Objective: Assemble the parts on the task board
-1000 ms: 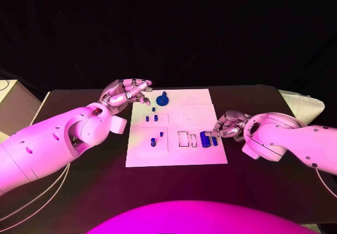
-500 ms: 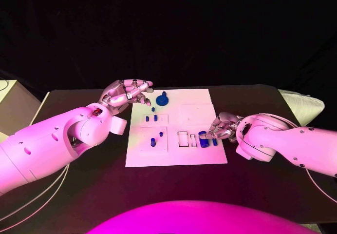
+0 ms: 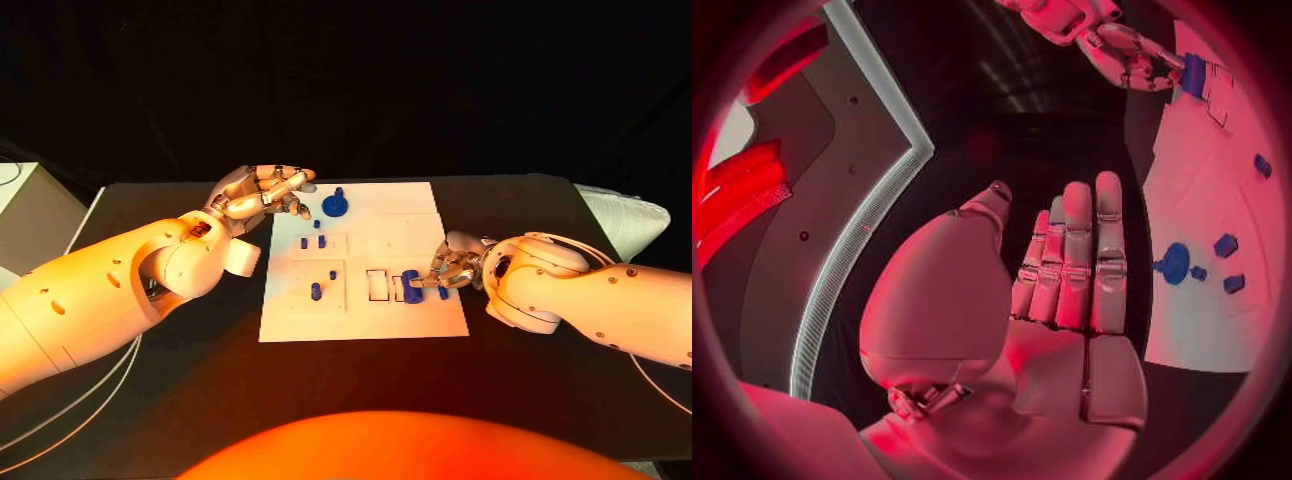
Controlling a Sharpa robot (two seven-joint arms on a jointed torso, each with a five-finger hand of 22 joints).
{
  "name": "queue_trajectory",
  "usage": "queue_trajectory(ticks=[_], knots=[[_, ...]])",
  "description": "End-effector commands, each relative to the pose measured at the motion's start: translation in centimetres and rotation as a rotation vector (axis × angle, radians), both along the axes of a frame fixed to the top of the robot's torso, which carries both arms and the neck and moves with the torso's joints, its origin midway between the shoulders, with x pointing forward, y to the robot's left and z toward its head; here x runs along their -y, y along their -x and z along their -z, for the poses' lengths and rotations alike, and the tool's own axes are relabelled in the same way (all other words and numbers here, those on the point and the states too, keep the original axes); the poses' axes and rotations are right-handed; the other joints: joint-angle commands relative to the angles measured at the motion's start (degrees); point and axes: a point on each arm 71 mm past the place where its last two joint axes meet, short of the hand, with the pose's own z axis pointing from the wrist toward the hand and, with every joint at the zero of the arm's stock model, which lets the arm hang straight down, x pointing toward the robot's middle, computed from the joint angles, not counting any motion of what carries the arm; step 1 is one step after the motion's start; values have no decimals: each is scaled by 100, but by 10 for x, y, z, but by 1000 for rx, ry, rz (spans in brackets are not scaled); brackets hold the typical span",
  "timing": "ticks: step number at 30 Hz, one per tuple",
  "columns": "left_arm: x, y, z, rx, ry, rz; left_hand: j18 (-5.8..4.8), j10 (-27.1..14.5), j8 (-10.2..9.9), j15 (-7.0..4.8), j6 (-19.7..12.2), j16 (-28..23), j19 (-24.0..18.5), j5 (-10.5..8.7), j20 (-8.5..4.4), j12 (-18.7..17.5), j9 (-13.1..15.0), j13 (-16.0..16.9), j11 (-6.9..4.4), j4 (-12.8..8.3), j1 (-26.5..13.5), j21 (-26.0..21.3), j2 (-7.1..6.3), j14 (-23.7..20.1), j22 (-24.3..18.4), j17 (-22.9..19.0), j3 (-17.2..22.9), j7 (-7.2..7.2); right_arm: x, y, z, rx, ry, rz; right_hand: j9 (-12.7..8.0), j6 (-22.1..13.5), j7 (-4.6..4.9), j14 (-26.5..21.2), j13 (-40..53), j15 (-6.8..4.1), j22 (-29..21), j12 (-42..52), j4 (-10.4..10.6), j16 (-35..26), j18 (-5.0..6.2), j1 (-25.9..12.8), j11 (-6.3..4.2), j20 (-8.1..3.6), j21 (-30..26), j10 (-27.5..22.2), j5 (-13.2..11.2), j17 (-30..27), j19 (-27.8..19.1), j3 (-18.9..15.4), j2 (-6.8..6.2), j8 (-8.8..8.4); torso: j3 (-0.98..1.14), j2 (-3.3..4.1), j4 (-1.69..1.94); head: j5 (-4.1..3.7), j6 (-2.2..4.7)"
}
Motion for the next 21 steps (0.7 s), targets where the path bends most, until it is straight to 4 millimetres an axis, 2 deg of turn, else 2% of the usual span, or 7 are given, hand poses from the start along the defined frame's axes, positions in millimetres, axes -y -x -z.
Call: queue_trajectory(ticks=[1,6,13,18,21], knots=[[2,1,0,-1,6,29,42,-39,32,13,30,22,-52,5,-5,27,0,12,9,8,62,30,-2,-46,10,12,-33,-7,-4,0,2,28,64,-51,9,-38,-6,487,585,-23,1013,-37,-1,33,-32,-1,-30,-35,-23,-27,-27,1005,25,-33,76,26,-3,5,0,1,0],[2,1,0,-3,6,29,42,-40,33,14,32,22,-56,5,-4,30,0,14,9,10,62,30,1,-51,13,13,-38,-7,-11,3,5,26,58,-64,39,-60,-6,487,586,-23,1015,-45,2,32,-33,-27,-29,-36,-22,-28,-45,1008,28,-135,112,48,2,8,5,6,0],[1,1,0,-5,4,30,42,-42,34,15,35,23,-62,6,-2,36,0,16,10,11,65,30,9,-59,16,15,-43,-6,-18,6,10,6,48,-75,69,-76,-6,490,592,-23,1019,-47,5,36,-34,-71,-30,-36,-18,-24,-56,1018,33,-241,158,70,-2,5,-7,10,0],[1,1,1,-6,4,31,42,-48,36,17,39,22,-75,7,1,46,0,21,11,11,77,29,25,-77,22,18,-50,-5,-21,6,14,-7,45,-74,77,-83,-6,489,594,-23,1020,-47,5,34,-35,-84,-30,-37,-15,-23,-52,1015,35,-267,187,75,4,7,-12,11,0],[1,1,1,-6,4,32,42,-48,36,17,39,22,-75,7,1,46,0,21,11,11,77,29,25,-77,22,18,-50,-5,-22,6,17,-11,43,-72,87,-91,-7,489,593,-23,1020,-52,-1,34,-34,-71,-30,-37,-22,-24,-32,1016,35,-280,229,81,4,4,-2,2,0]])
